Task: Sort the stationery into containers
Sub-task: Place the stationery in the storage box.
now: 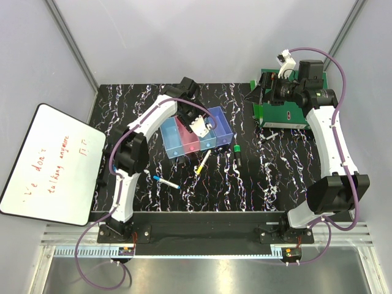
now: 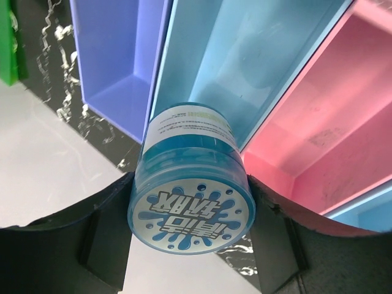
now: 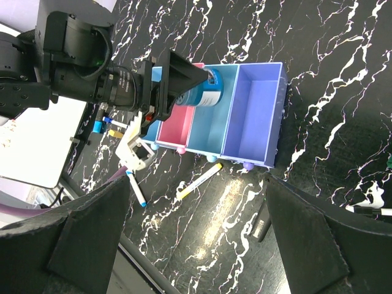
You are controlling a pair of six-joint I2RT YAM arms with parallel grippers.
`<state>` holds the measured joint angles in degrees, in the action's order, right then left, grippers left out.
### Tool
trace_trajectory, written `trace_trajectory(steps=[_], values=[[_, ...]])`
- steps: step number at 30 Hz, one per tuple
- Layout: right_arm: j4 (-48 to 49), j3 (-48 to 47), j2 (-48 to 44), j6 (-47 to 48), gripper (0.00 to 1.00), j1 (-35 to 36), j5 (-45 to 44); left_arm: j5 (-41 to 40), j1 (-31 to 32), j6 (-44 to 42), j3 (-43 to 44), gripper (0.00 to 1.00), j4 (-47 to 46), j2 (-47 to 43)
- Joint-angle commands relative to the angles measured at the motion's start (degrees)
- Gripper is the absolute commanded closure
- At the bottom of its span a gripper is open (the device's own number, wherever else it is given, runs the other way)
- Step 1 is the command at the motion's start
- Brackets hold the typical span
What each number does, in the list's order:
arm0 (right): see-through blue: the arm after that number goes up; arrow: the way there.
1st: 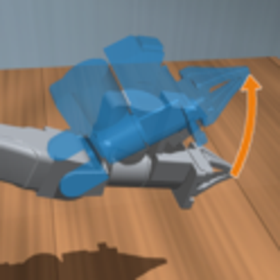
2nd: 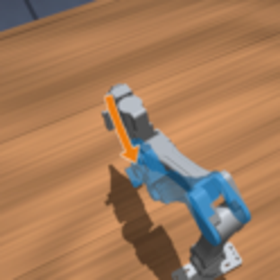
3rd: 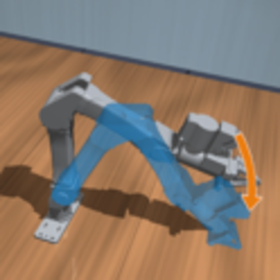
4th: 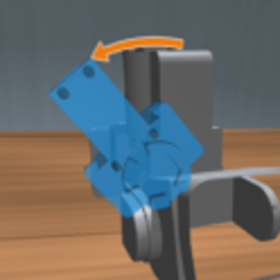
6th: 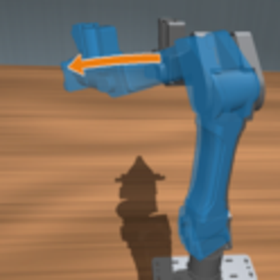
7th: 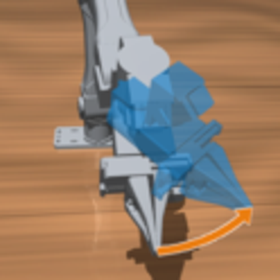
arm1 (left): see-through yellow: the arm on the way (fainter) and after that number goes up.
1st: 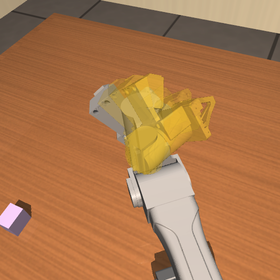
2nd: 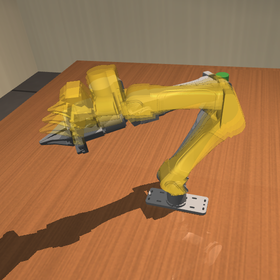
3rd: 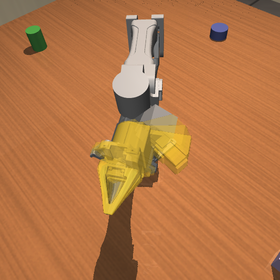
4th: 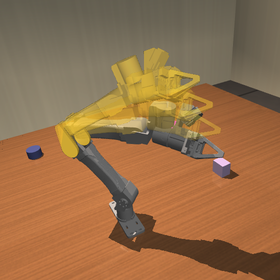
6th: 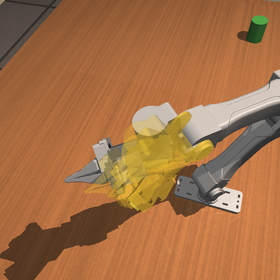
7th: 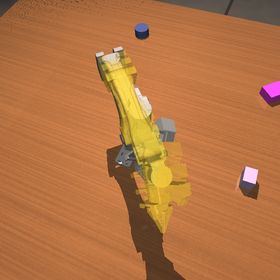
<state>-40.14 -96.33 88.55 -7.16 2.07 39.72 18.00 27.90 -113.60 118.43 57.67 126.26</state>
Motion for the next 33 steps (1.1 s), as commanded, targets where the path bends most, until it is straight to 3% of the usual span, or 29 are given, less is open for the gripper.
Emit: trace_trajectory(steps=[1, 16, 33], values=[[1.9, -0.8, -2.2, -0.2, 0.0, -0.3, 0.6, 1.7, -0.4, -3.6, 0.0, 0.65, 3.5, -2.0], [2.1, -0.7, -1.9, -0.4, 0.0, -0.3, 0.9, -3.6, -0.1, -13.0, -0.6, 0.71, 13.7, -1.5], [2.3, -0.2, -2.5, -0.5, 0.0, -0.4, 1.0, -5.2, 0.6, -10.9, -2.5, 0.6, 8.6, -0.8]])
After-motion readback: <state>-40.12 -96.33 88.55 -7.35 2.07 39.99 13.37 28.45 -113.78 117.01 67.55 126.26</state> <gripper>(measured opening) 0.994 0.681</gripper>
